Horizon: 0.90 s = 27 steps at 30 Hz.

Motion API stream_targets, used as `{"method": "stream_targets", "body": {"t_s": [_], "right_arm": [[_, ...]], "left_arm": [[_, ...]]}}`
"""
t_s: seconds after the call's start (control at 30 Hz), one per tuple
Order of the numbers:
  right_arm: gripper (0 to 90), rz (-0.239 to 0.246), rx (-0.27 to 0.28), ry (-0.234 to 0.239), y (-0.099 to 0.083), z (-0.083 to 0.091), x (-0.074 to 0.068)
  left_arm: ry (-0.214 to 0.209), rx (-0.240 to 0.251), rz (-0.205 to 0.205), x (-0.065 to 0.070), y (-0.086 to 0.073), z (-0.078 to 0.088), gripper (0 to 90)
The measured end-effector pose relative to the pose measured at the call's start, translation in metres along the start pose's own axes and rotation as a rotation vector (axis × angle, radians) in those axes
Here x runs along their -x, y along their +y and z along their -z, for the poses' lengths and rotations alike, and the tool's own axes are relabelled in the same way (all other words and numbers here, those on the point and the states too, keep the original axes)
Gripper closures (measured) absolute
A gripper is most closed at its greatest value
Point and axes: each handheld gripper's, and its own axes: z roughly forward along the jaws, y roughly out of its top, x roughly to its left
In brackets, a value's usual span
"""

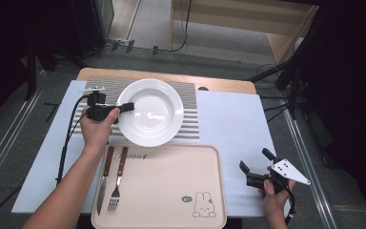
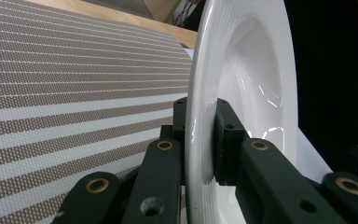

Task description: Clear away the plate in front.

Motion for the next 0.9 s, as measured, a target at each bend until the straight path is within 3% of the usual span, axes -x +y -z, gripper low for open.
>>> {"method": "stream_targets", "body": {"t_s": [0.2, 0.67, 0.9], "right_arm": [[0.0, 0.002, 0.000, 0.001, 0.000, 0.000, 0.000], [0.0, 0.001, 0.000, 0.001, 0.000, 0.000, 0.000], [0.0, 0.001, -0.001, 0.006, 0.000, 0.001, 0.000]], "left_arm": [[-0.019, -0.004, 0.017, 0.004, -0.007, 0.004, 81.4], [-0.024, -0.032, -0.023, 0.017, -0.028, 0.009, 81.3], [-0.043, -0.049, -0.018, 0.021, -0.042, 0.010, 81.3]]}}
